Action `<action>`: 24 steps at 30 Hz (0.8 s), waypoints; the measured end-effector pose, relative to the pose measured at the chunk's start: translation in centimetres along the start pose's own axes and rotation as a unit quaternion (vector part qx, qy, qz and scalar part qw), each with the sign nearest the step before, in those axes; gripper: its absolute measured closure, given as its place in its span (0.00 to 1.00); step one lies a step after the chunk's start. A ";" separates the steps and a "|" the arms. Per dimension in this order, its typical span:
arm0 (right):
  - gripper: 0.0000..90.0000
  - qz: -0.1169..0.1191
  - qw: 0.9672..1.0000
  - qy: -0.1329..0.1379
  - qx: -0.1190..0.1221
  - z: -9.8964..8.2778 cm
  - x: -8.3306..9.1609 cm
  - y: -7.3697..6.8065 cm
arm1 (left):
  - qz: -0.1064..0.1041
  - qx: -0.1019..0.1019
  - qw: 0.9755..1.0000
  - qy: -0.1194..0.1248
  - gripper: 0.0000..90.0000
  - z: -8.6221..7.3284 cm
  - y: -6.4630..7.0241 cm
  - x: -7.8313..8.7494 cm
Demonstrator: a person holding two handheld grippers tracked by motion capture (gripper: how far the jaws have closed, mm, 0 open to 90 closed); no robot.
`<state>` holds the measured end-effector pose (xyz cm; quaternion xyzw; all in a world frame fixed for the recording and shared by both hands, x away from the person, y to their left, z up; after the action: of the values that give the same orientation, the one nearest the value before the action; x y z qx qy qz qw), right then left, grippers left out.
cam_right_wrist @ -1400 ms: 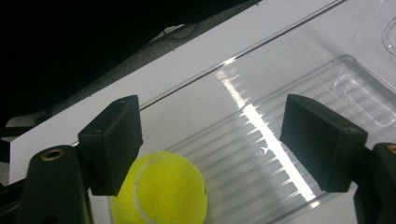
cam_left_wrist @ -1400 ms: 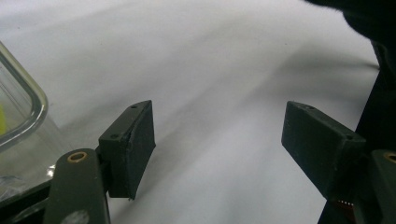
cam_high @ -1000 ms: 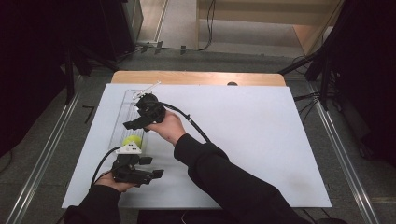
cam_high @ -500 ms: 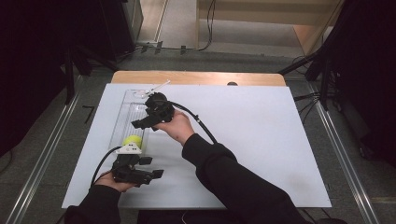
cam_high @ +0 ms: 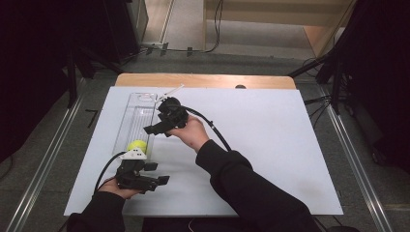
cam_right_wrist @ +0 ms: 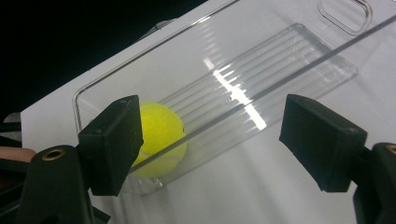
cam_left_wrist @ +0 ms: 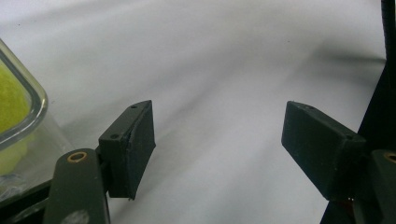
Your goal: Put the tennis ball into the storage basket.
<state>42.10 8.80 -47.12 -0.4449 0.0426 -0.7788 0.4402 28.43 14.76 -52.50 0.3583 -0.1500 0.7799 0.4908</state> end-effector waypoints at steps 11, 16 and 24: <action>0.22 -0.004 1.000 0.001 -0.005 -0.7 1.4 1.1 | 0.001 0.000 1.000 -0.002 0.29 0.0 0.0 0.0; 0.22 -0.008 1.000 0.000 -0.007 -1.1 2.0 1.6 | 0.002 0.000 1.000 -0.004 0.29 -0.1 0.0 0.0; 0.22 -0.005 1.000 0.008 -0.014 -1.8 3.3 2.3 | 0.004 -0.002 1.000 -0.007 0.29 -0.1 0.0 -0.1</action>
<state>41.60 4.44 -47.13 -0.4450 0.0545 -0.7838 0.4297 28.45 14.78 -52.68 0.3620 -0.1561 0.7794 0.4870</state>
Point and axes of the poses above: each handheld gripper's, and its own axes: x roughly backward along the jaws, z roughly out of its top, y roughly to its right, the point moved 8 cm from there along -x, roughly forward along the jaws, and after that the axes turned 15 degrees about -x, right-handed, at the moved point
